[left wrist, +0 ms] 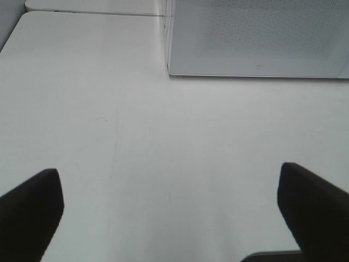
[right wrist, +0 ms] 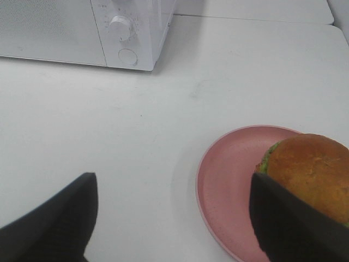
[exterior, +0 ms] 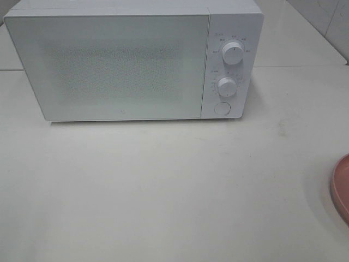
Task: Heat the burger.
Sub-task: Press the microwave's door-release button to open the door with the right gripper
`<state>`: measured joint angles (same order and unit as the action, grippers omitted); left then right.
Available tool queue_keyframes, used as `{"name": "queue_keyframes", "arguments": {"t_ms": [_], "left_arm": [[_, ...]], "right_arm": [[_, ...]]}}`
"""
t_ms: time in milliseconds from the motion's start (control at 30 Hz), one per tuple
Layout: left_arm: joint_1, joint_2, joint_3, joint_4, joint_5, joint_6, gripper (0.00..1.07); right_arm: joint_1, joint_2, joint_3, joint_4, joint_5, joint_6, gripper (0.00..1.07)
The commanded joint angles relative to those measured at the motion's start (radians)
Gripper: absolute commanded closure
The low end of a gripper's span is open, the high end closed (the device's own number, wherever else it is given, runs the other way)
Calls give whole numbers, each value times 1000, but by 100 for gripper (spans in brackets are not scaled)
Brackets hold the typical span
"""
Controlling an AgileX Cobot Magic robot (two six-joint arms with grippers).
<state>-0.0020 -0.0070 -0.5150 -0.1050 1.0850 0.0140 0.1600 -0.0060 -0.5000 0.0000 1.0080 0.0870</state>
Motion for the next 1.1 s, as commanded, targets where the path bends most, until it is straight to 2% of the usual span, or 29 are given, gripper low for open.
{"name": "queue_keyframes", "arguments": {"t_ms": [33, 433, 600, 1100], "left_arm": [[-1, -20, 0, -7, -15, 0, 6], [-1, -20, 0, -7, -15, 0, 6], [-1, -20, 0, -7, -15, 0, 6], [-1, -20, 0, -7, -15, 0, 6]], "right_arm": [[-2, -3, -6, 0, -21, -14, 32], [-2, 209, -29, 0, -116, -12, 32], [-2, 348, -26, 0, -235, -12, 32], [-2, 580, -20, 0, -417, -12, 32]]}}
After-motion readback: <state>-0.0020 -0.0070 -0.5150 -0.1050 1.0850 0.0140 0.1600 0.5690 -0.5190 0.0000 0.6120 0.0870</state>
